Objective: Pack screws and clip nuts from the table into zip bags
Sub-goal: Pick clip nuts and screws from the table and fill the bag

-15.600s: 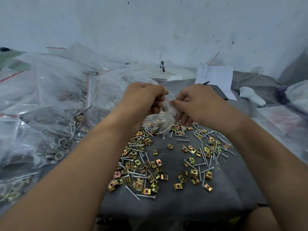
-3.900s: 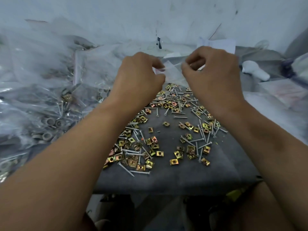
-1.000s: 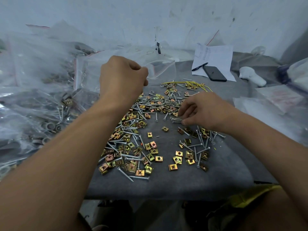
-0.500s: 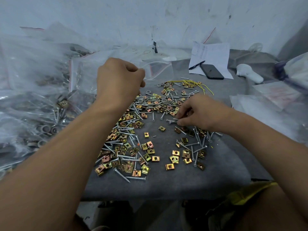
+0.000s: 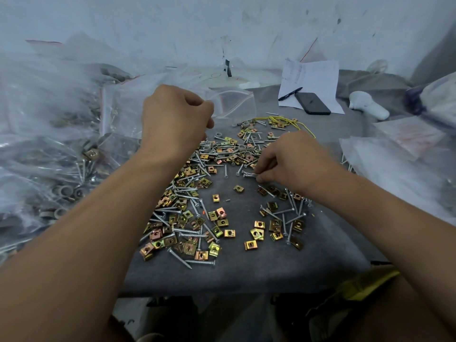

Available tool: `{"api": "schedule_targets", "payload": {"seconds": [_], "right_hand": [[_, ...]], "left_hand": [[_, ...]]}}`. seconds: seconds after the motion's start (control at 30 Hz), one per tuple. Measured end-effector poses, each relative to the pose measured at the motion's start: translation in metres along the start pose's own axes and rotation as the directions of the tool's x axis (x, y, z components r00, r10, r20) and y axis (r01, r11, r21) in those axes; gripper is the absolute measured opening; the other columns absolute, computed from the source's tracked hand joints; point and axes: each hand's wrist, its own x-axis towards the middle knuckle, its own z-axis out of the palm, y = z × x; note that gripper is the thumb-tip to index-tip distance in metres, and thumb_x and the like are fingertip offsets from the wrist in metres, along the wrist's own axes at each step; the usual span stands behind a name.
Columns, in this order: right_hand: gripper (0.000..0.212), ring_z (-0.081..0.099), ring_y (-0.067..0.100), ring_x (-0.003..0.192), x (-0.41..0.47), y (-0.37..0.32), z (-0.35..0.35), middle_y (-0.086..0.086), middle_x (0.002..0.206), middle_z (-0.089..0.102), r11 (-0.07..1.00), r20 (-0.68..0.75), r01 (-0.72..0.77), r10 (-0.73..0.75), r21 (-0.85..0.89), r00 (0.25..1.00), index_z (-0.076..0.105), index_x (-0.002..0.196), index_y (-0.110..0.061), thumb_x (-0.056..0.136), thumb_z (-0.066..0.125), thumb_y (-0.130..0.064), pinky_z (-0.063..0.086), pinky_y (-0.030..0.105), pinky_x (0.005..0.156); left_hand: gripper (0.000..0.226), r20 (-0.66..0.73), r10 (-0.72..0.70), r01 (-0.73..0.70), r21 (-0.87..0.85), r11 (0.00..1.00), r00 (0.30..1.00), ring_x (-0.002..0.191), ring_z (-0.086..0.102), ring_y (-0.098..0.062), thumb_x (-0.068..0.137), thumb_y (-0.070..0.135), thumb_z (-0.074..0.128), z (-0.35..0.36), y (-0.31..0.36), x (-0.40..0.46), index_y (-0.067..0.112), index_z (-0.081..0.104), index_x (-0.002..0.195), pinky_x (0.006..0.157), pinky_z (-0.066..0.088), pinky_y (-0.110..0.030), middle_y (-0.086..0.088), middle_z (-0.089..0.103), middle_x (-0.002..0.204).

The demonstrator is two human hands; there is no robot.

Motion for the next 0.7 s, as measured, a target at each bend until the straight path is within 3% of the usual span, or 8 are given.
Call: {"api": "schedule_targets", "payload": {"seconds": [0.1,0.27,0.53,0.7], "right_hand": [[0.012,0.069,0.010,0.087,-0.001,-0.004,0.002,-0.012,0.089,0.076,0.996,-0.023,0.044,-0.046,-0.074,0.999,0.082,0.095,-0.032,0.084,0.084,-0.030,0.054,0.025,0.080],[0.017,0.067,0.023,0.101,0.000,-0.014,0.008,0.000,0.101,0.075,0.972,-0.002,0.106,-0.109,-0.210,0.994,0.075,0.105,-0.025,0.089,0.071,-0.023,0.057,0.039,0.089],[0.013,0.069,0.019,0.101,0.001,-0.012,0.007,-0.003,0.099,0.078,0.995,-0.069,0.053,-0.059,-0.089,0.996,0.081,0.101,-0.025,0.091,0.074,-0.020,0.057,0.035,0.092],[0.011,0.064,0.025,0.108,0.004,-0.012,0.015,0.002,0.099,0.074,0.997,-0.066,0.033,-0.038,-0.075,0.997,0.075,0.099,-0.023,0.092,0.070,-0.016,0.055,0.034,0.092]], "left_hand": [[0.026,0.004,0.002,-0.002,-0.002,1.000,1.000,0.057,0.074,-0.015,0.097,0.026,0.069,-0.001,0.000,0.000,0.020,0.082,0.075,0.059,0.053,-0.025,0.004,0.078,0.070],[0.026,0.011,0.007,-0.007,0.005,1.000,1.000,0.059,0.074,-0.017,0.097,0.026,0.069,-0.002,0.001,-0.001,0.019,0.082,0.076,0.062,0.059,-0.030,-0.001,0.078,0.071],[0.026,0.010,0.006,-0.006,-0.007,1.000,1.000,0.059,0.074,-0.018,0.098,0.026,0.069,-0.003,-0.001,0.000,0.018,0.082,0.077,0.059,0.052,-0.026,0.000,0.078,0.071],[0.027,0.015,0.006,-0.006,0.027,1.000,1.000,0.059,0.074,-0.016,0.098,0.027,0.069,-0.003,0.000,0.000,0.019,0.081,0.076,0.064,0.062,-0.033,0.002,0.078,0.071]]}}
